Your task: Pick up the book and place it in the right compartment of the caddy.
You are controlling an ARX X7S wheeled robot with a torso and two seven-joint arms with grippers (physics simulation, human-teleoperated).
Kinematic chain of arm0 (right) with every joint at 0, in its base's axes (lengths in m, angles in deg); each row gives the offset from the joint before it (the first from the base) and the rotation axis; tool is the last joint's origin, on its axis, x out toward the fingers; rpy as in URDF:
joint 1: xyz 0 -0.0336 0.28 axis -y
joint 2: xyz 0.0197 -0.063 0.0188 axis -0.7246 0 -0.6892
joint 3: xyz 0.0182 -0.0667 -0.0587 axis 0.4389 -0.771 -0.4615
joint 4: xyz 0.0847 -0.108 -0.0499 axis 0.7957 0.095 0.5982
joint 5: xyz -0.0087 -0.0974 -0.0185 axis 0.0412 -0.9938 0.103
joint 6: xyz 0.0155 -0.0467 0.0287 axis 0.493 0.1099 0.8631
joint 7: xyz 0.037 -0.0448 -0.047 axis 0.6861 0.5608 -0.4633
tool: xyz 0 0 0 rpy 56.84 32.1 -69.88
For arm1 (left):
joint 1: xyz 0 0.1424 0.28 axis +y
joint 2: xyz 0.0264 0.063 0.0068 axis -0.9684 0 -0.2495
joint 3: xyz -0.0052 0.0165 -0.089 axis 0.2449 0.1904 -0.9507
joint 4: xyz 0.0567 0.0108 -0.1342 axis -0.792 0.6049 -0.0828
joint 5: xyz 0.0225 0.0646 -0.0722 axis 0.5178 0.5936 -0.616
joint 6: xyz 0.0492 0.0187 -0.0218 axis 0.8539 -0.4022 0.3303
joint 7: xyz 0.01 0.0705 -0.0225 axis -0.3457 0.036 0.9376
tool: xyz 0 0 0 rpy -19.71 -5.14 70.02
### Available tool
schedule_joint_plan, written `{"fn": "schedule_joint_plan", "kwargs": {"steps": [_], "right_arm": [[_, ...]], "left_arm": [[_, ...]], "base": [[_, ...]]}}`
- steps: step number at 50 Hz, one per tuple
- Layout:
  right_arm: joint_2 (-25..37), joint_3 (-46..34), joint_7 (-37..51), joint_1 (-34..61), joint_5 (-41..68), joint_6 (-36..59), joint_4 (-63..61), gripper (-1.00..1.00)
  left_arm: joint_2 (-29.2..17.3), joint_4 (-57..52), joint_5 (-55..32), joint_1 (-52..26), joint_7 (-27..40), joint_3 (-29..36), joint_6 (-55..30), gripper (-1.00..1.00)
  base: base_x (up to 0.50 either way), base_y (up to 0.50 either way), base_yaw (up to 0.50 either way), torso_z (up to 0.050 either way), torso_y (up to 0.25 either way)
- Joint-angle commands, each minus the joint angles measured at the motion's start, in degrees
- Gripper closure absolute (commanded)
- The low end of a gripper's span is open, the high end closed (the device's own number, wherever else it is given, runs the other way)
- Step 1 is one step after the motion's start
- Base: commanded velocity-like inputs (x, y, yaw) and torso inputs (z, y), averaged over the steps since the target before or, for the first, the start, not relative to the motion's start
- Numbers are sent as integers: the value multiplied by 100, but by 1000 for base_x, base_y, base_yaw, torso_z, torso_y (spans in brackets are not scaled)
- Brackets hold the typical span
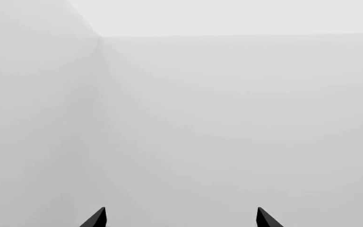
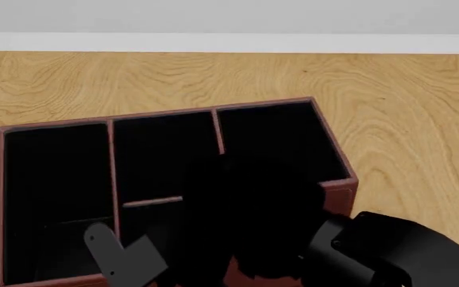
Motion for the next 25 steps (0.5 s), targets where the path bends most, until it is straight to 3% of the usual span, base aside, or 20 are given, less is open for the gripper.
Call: {"fn": "schedule_joint_plan", "kwargs": {"steps": [1, 25], "right_arm": [[-102, -96, 23, -148, -45, -35, 201, -100], [-205, -350, -7, -508, -122, -39, 533, -100]], "left_arm": [[-32, 34, -4, 60, 12, -11, 80, -100], [-73, 58, -30, 208, 56, -12, 198, -100]], "base": [[0, 0, 0, 0, 0], [0, 0, 0, 0, 0]]}}
